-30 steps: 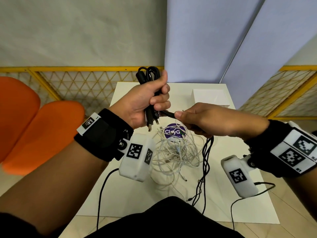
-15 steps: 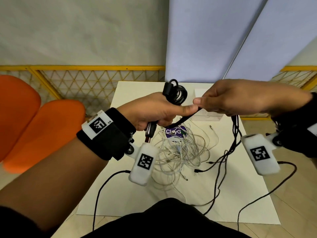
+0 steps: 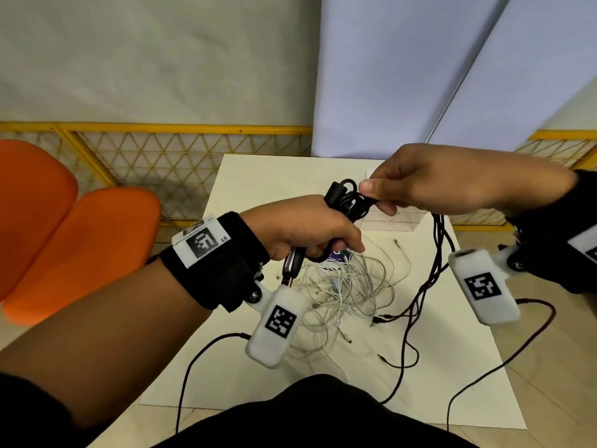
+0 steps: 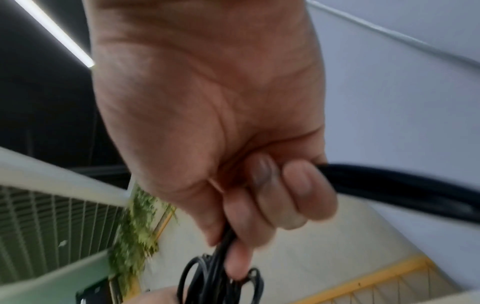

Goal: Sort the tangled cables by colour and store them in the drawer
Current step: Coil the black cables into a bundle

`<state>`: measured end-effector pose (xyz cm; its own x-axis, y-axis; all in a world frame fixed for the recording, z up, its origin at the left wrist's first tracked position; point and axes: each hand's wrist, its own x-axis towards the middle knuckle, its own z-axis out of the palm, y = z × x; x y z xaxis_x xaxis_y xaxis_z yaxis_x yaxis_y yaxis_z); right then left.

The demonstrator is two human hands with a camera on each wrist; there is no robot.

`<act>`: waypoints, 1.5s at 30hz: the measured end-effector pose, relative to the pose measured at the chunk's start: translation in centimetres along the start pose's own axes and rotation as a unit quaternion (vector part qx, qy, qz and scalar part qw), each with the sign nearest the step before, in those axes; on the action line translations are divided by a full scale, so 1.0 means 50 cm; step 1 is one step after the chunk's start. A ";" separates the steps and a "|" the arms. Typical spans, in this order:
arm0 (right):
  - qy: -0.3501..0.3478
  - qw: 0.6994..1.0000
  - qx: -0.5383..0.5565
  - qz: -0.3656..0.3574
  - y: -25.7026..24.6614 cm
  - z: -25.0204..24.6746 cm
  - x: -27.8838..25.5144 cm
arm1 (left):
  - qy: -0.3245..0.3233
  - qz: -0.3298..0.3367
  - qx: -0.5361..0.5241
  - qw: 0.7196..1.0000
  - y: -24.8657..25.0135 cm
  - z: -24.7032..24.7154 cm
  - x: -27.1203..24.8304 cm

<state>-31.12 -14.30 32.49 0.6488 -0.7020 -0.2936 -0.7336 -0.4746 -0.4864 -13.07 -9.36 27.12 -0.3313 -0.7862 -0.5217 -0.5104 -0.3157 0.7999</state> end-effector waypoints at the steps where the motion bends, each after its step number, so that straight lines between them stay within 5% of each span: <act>1: 0.001 1.000 -0.006 -0.011 0.001 -0.002 0.001 | -0.011 -0.012 -0.013 1.000 -0.003 0.001 -0.001; 6: -0.006 0.986 -0.152 -0.069 -0.015 0.013 -0.014 | -0.092 -0.069 -0.125 0.985 -0.013 -0.003 0.003; 9: 0.076 0.913 -0.360 -0.178 -0.028 0.057 -0.010 | -0.133 -0.055 -0.166 0.976 -0.003 -0.002 0.000; 13: 0.137 0.866 -0.418 -0.238 -0.037 0.081 0.006 | -0.199 -0.048 -0.197 0.959 -0.001 0.007 -0.011; 21: 0.121 0.843 -0.456 -0.259 -0.035 0.085 0.027 | -0.222 -0.033 -0.208 0.952 -0.020 0.021 -0.015; 32: 0.124 0.833 -0.482 -0.243 -0.024 0.076 0.049 | -0.043 0.018 -0.172 0.984 -0.027 0.037 0.000; 38: 0.114 0.823 -0.504 -0.237 -0.023 0.067 0.045 | -0.146 0.019 -0.182 0.972 -0.024 0.028 -0.007; 45: 0.106 0.835 -0.473 -0.263 -0.022 0.067 0.045 | -0.150 0.010 -0.143 0.978 -0.024 0.033 -0.006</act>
<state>-28.17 -13.58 29.60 0.9543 -0.2956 -0.0435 -0.2556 -0.8831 0.3934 -13.68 -7.88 25.80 -0.5783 -0.6162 -0.5347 -0.2727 -0.4717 0.8385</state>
